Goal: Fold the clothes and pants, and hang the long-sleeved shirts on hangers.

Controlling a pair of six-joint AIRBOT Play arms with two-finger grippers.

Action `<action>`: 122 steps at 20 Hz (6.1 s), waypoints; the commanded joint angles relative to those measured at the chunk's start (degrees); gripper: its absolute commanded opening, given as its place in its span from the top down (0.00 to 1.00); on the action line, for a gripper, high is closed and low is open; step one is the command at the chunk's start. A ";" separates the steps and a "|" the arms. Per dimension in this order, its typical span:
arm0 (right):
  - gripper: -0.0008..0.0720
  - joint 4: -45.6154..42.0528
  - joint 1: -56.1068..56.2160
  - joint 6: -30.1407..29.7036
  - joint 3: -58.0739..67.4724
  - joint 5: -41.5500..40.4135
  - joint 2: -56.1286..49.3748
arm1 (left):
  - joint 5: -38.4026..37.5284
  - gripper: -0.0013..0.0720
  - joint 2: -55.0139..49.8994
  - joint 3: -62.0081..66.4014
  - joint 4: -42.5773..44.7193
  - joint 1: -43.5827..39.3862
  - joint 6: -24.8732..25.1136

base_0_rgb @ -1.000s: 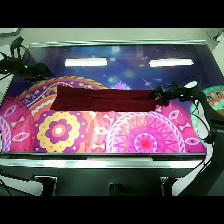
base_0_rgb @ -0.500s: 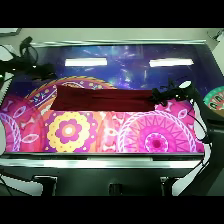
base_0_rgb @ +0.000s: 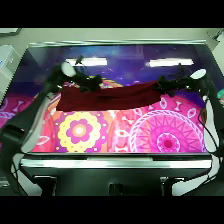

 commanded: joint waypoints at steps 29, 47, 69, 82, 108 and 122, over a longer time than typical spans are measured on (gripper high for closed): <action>0.95 -0.55 -10.78 6.08 0.04 12.61 22.05 | 21.90 0.96 -15.82 7.08 -17.29 -17.18 -27.87; 0.95 -3.41 27.78 26.82 0.00 -23.32 8.76 | -6.80 0.96 21.18 6.95 -7.10 21.59 4.87; 0.34 9.88 33.83 21.20 0.04 -34.25 0.94 | -9.86 0.96 22.25 4.44 -7.08 24.79 10.25; 0.04 1.03 1.25 -1.60 -1.64 10.60 -1.99 | -10.14 0.96 22.25 4.44 -7.08 24.76 10.82; 0.95 12.48 10.86 -7.89 -1.70 -10.91 -10.64 | -10.10 0.95 22.16 4.44 -7.08 24.76 11.43; 0.95 -5.86 -10.84 14.01 26.69 -17.88 -12.09 | -10.14 0.95 22.12 4.44 -7.10 24.76 11.41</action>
